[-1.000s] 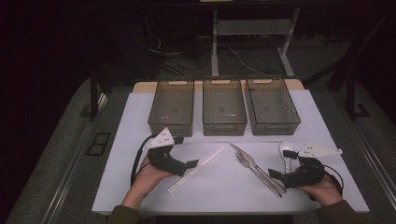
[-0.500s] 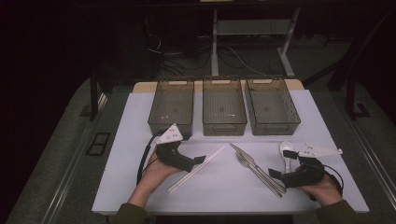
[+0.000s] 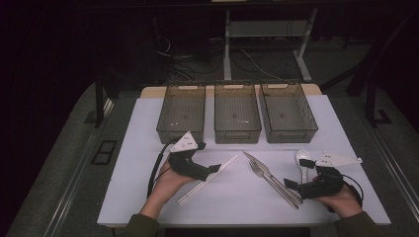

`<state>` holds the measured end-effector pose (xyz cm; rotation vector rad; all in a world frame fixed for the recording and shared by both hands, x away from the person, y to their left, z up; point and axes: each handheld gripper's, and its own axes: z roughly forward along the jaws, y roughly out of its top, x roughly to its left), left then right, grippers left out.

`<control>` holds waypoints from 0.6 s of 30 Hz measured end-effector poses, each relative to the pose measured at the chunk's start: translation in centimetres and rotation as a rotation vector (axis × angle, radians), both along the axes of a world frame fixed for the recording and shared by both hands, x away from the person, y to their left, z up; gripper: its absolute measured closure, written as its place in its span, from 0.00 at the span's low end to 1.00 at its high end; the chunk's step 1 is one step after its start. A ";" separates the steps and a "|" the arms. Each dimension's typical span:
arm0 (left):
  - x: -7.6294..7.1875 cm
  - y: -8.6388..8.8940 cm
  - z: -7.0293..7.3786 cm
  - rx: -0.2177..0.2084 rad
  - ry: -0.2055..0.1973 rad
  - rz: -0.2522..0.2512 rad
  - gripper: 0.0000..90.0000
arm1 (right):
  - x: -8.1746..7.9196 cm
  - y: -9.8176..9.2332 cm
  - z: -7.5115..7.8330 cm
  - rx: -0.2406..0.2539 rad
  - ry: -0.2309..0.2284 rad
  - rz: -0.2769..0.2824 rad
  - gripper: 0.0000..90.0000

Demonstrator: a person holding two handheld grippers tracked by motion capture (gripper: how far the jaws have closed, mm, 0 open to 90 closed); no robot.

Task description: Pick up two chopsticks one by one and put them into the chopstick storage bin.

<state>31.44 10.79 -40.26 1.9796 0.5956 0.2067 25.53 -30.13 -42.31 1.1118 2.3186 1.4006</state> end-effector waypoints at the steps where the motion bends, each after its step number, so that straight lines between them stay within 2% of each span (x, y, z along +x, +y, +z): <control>1: 0.0 0.1 -0.1 0.007 0.006 -0.006 0.12 | 0.0 0.0 0.0 0.000 0.000 0.000 0.02; 8: -0.1 0.1 -0.3 0.030 0.026 -0.009 0.26 | 0.0 0.0 0.0 -0.001 -0.004 0.000 0.02; 9: -0.1 0.1 -0.3 0.035 0.029 -0.013 0.31 | 0.0 0.0 0.0 -0.003 -0.006 0.001 0.02; 13: -0.1 0.1 -0.4 0.039 0.036 -0.012 0.37 | 0.0 0.0 0.0 -0.004 -0.009 0.001 0.02; 18: -0.1 -0.1 -0.7 0.067 0.049 -0.010 0.47 | 0.0 0.0 0.0 -0.008 -0.006 0.004 0.02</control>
